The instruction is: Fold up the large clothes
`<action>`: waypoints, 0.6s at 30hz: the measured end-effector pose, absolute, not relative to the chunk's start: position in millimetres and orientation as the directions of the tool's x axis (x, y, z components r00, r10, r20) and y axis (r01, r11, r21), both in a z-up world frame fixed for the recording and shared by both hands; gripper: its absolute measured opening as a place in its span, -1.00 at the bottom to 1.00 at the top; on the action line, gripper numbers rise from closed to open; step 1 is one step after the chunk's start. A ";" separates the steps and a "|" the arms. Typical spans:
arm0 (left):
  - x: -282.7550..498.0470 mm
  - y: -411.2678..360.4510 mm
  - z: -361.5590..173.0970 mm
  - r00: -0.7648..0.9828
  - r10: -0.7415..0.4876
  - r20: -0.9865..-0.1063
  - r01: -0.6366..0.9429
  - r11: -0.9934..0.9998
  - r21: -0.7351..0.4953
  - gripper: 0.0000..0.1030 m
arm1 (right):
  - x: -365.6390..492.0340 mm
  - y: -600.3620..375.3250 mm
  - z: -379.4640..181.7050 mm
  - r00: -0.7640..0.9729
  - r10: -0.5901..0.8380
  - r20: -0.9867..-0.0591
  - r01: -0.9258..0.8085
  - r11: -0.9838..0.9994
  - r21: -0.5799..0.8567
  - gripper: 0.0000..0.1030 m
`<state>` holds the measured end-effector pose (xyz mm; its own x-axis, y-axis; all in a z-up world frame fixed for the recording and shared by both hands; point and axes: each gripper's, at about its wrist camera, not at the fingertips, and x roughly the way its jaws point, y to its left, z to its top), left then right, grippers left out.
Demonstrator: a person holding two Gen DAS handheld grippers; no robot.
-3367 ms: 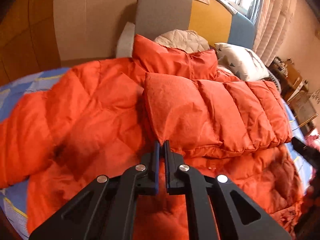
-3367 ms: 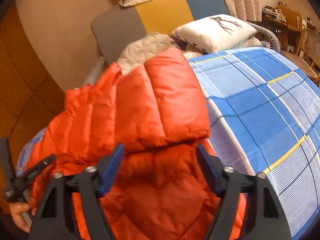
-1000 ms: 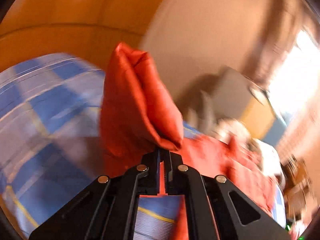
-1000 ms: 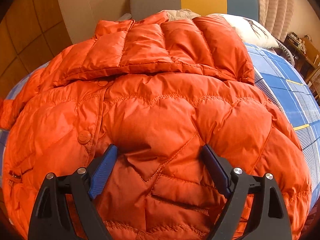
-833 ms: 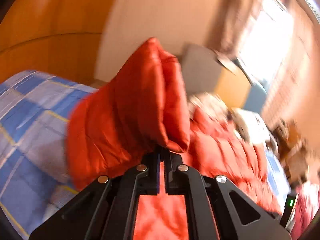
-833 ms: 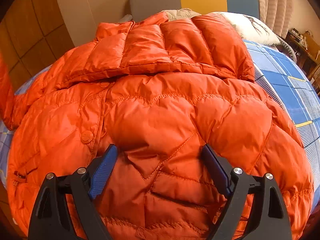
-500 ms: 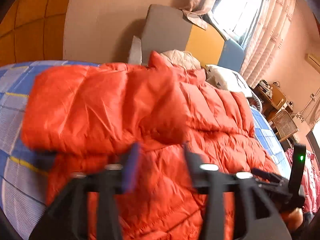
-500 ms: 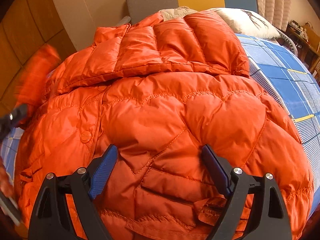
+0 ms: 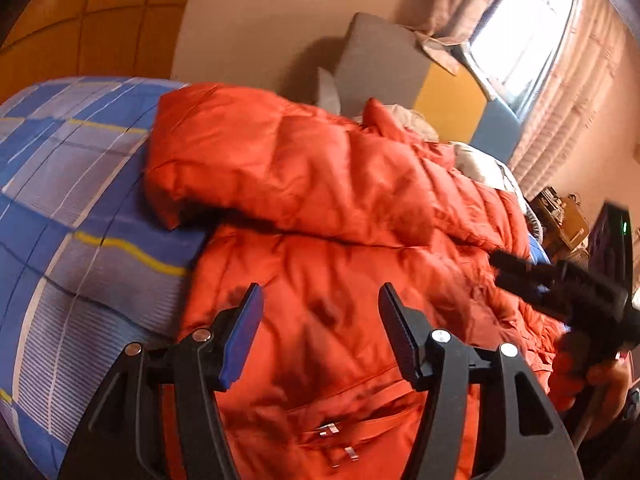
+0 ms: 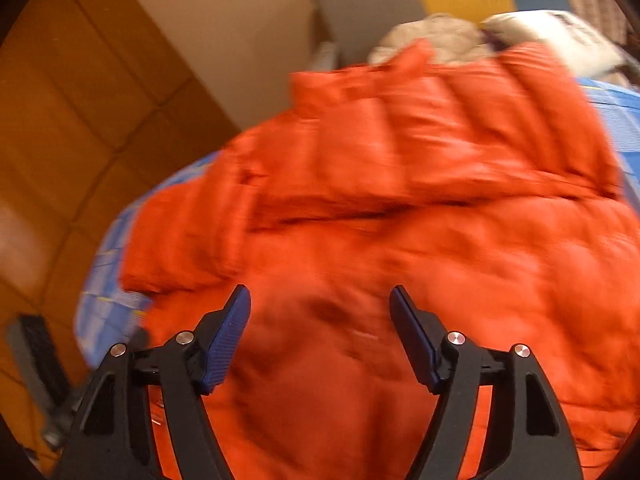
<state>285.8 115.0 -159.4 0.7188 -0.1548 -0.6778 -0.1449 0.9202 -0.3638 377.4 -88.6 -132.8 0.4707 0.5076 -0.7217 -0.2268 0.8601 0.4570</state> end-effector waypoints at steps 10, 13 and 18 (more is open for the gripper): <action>288.4 119.5 -173.6 0.701 -0.147 -0.698 -0.163 0.920 -0.357 0.15 | 418.7 -22.8 -153.6 0.386 0.551 -0.740 -0.255 0.834 0.489 -0.49; 293.7 120.4 -171.0 0.695 -0.142 -0.705 -0.168 0.921 -0.352 0.14 | 416.1 -24.4 -140.3 0.424 0.538 -0.728 -0.286 0.843 0.456 -0.83; 302.7 120.3 -165.3 0.692 -0.114 -0.713 -0.185 0.927 -0.327 0.15 | 413.2 -51.5 -102.9 0.541 0.495 -0.680 -0.288 0.869 0.403 -0.87</action>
